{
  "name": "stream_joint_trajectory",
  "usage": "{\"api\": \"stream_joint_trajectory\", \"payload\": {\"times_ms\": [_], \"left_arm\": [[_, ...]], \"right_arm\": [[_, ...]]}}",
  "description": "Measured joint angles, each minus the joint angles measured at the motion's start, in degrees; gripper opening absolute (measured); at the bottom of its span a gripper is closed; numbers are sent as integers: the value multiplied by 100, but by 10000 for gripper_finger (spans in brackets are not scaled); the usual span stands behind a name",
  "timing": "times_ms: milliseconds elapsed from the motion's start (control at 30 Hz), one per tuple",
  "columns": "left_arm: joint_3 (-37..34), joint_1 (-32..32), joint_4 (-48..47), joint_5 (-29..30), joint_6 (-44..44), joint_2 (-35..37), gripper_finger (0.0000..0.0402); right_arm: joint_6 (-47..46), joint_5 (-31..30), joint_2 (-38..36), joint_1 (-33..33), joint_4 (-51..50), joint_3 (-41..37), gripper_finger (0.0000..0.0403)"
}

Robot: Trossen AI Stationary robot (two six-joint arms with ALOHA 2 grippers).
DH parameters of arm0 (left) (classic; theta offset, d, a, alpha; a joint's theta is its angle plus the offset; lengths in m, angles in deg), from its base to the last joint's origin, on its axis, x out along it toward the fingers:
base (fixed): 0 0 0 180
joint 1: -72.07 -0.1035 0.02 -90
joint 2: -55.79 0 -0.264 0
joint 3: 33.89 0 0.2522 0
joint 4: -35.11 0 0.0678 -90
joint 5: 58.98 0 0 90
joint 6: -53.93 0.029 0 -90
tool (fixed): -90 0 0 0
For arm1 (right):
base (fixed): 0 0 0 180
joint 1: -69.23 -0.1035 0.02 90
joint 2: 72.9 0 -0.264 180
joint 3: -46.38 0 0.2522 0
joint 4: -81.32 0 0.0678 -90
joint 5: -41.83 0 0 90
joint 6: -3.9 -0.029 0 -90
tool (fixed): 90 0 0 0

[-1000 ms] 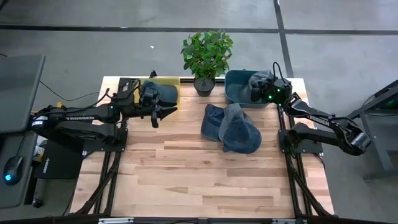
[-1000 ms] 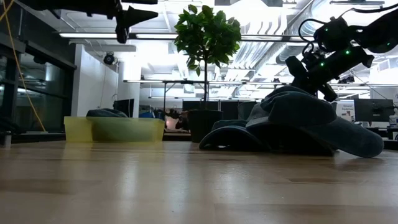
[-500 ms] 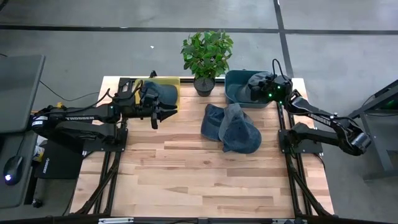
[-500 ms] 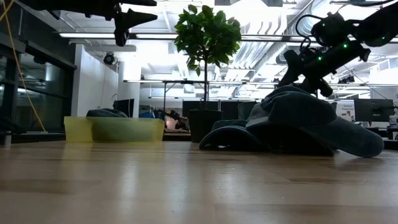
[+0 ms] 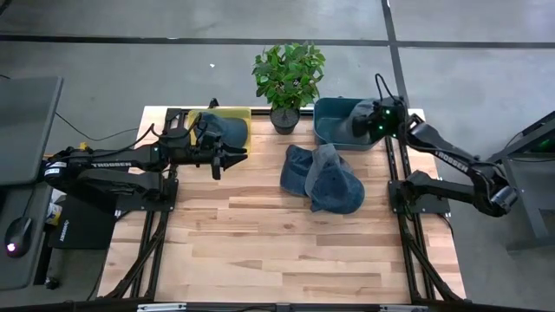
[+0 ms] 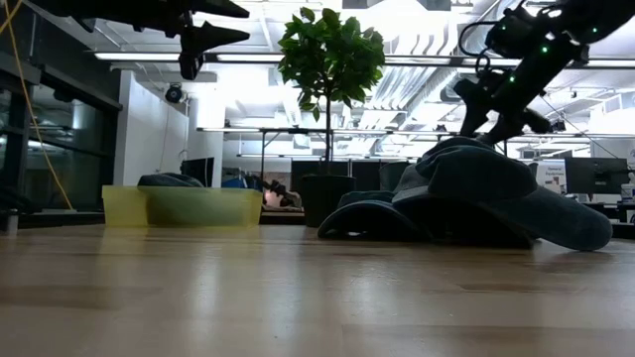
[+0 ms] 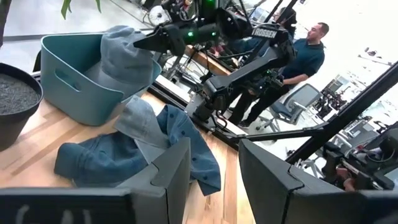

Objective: Pick & Place hat
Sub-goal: Put the left gray cap into the green bin, then put the right black cap into the yellow bin

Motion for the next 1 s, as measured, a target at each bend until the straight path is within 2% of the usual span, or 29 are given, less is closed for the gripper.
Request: {"api": "stream_joint_trajectory", "payload": {"times_ms": [200, 567, 800, 1000], "left_arm": [[0, 0, 1, 2, -6, 1, 136], [-1, 0, -11, 4, -211, -163, 136], [-2, 0, 75, -267, -634, -699, 136], [-2, 11, 1050, -724, -872, -1372, 136]], "right_arm": [[-217, -625, -1, 0, -1017, 527, 253], [-374, -632, -4, 0, -1712, 1004, 252], [-532, 143, -8, -86, -1716, 1004, 252], [-530, 663, -190, -369, -1716, 1004, 252]]}}
